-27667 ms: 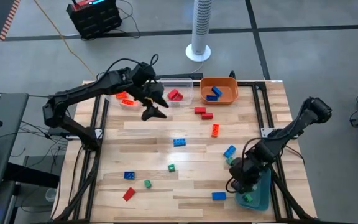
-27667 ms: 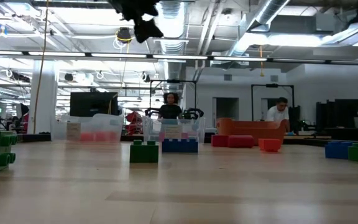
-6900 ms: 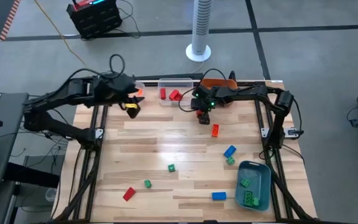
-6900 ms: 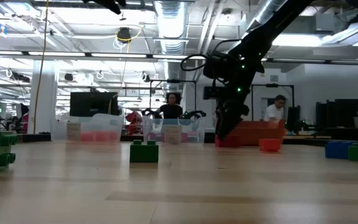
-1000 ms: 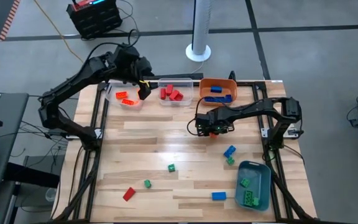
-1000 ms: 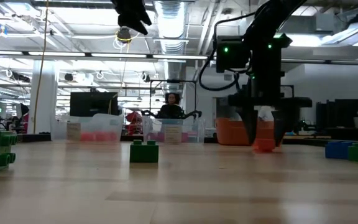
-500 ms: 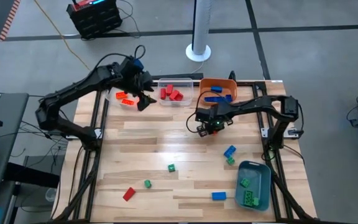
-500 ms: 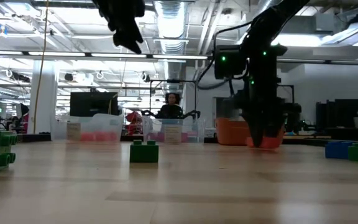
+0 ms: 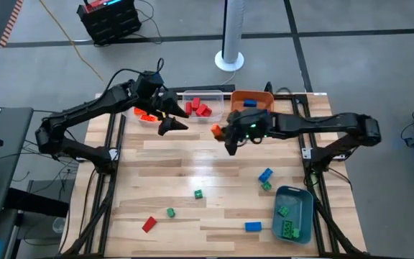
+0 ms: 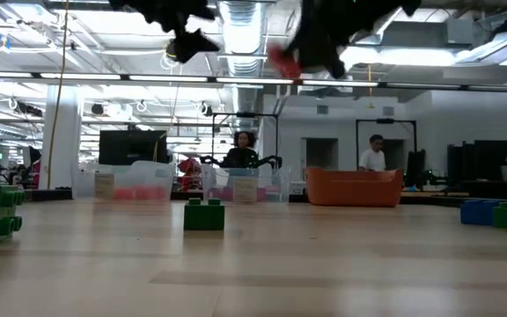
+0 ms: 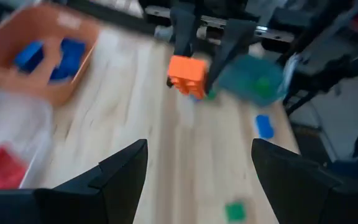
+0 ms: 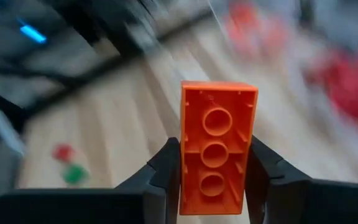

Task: Sort blocks
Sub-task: Put the orange game piece into the left transparent bin

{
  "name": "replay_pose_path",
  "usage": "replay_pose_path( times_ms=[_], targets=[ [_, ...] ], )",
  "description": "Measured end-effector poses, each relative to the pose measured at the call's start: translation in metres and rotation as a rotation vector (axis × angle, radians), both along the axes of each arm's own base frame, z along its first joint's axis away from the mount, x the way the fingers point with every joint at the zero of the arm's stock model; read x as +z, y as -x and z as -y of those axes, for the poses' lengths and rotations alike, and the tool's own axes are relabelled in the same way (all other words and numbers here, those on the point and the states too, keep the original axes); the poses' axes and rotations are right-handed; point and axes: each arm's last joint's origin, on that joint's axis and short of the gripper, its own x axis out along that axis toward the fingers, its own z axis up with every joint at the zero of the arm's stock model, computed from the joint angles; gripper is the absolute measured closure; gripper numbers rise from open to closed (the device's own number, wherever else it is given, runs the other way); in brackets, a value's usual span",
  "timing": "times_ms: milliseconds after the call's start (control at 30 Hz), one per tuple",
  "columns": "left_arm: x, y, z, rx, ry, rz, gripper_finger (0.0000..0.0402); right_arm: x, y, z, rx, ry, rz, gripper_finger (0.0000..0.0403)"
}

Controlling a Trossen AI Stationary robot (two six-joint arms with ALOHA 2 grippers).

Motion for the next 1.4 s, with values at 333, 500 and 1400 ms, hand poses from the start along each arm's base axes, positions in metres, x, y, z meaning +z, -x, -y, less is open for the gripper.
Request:
replay_pose_path(
  times_ms=[333, 500, 1400],
  targets=[
    [0.033, -0.020, 0.010, -0.035, -0.008, 0.358, 0.0121, 0.055, -0.001, -0.007, 0.035, 0.299, 0.200, 0.0280],
    [0.041, -0.022, 0.009, 0.021, -0.017, 0.430, 0.0121, 0.066, -0.011, -0.008, 0.054, 0.395, 0.209, 0.0280],
    [0.048, -0.032, 0.032, 0.029, -0.221, 0.517, 0.0169, 0.100, -0.040, -0.013, 0.097, 0.450, 0.296, 0.0280]
  ],
)
